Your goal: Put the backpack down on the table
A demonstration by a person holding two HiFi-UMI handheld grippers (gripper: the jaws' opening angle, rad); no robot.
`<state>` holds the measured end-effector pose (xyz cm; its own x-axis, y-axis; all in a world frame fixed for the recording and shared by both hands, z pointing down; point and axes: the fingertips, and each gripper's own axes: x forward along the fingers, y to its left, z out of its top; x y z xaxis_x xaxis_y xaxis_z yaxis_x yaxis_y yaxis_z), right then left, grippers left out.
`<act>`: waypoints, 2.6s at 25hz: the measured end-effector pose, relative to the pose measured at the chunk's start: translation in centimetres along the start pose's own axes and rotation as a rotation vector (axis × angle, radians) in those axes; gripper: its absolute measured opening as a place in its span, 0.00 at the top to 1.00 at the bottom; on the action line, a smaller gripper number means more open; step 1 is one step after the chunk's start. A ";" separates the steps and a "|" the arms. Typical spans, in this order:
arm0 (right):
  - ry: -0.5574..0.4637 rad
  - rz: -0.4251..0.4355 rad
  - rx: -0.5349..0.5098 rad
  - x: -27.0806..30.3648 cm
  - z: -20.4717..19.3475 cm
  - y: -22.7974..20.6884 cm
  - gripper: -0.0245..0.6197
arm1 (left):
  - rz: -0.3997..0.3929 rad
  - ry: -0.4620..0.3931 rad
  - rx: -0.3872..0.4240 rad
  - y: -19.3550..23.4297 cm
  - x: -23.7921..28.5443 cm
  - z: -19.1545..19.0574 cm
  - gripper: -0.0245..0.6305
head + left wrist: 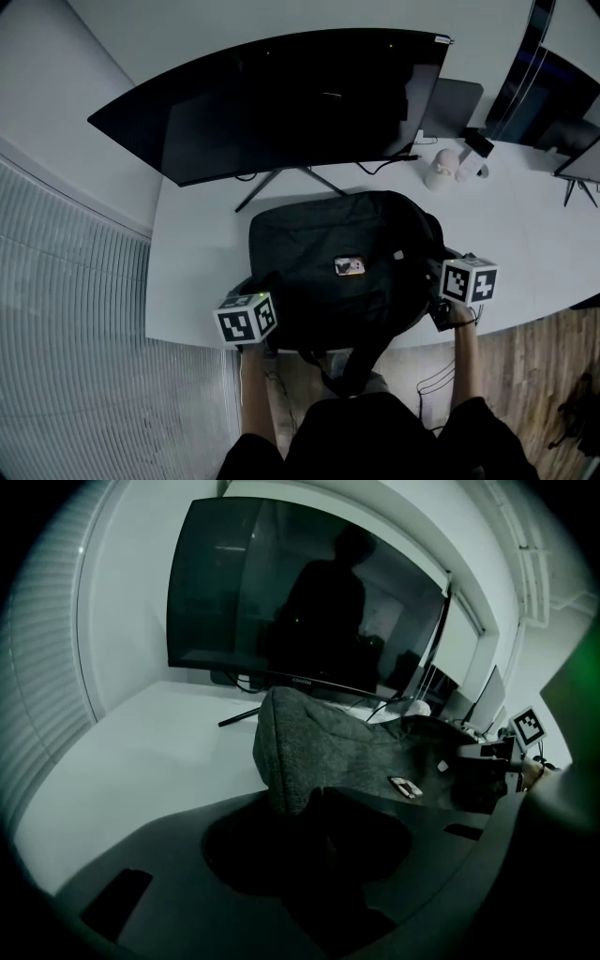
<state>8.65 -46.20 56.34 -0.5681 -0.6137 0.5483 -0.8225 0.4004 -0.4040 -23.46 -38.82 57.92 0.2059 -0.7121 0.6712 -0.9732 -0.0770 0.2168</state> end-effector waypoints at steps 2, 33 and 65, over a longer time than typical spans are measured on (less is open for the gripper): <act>0.017 -0.011 0.006 0.2 -0.3 -0.4 0.77 | 0.012 0.013 -0.005 0.2 0.3 -0.1 0.77; -0.231 -0.312 -0.085 -4.5 1.9 -2.8 0.58 | 0.134 -0.234 0.014 1.3 -2.7 2.1 0.66; -0.503 -0.074 -0.282 -16.9 4.7 7.5 0.94 | 0.026 -0.479 0.213 -5.2 -16.0 4.0 0.94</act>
<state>12.20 -35.99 40.64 -0.4823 -0.8671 0.1247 -0.8744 0.4677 -0.1293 -22.10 -29.79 43.19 0.1598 -0.9510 0.2646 -0.9869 -0.1597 0.0219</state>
